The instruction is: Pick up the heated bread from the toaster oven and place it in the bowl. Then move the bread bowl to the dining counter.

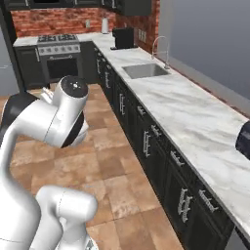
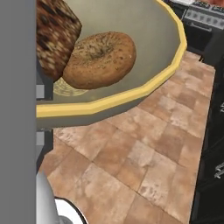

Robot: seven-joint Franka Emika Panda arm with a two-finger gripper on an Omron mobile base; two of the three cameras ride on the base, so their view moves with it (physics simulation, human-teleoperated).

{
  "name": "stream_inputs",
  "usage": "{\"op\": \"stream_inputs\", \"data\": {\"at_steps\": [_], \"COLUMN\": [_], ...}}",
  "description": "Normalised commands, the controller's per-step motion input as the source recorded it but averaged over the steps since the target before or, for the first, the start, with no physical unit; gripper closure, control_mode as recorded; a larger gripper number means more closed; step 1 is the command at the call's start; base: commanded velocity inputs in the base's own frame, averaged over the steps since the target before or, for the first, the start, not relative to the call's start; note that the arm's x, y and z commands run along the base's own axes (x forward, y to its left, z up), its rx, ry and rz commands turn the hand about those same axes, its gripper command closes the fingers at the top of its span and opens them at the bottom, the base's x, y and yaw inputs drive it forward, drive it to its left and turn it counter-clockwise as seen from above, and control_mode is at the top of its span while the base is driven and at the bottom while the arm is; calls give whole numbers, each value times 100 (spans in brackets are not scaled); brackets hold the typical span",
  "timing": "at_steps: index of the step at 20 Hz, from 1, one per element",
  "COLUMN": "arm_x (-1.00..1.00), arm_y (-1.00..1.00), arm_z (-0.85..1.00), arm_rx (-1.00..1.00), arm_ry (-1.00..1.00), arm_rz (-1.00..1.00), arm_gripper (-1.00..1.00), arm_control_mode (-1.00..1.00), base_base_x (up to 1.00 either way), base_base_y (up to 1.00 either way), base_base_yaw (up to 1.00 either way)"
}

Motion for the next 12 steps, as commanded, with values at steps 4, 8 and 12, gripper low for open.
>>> {"op": "stream_inputs", "data": {"at_steps": [4, 8, 12], "arm_x": [0, 0, 0], "arm_y": [0, 0, 0], "arm_z": [0, 0, 0], "arm_rx": [0, 0, 0], "arm_ry": [0, 0, 0], "arm_rz": [0, 0, 0], "arm_gripper": [100, 100, 100], "arm_control_mode": [100, 100, 100], "base_base_x": [53, 81, 97], "base_base_y": [100, 100, 100], "base_base_yaw": [49, 38, 38]}}
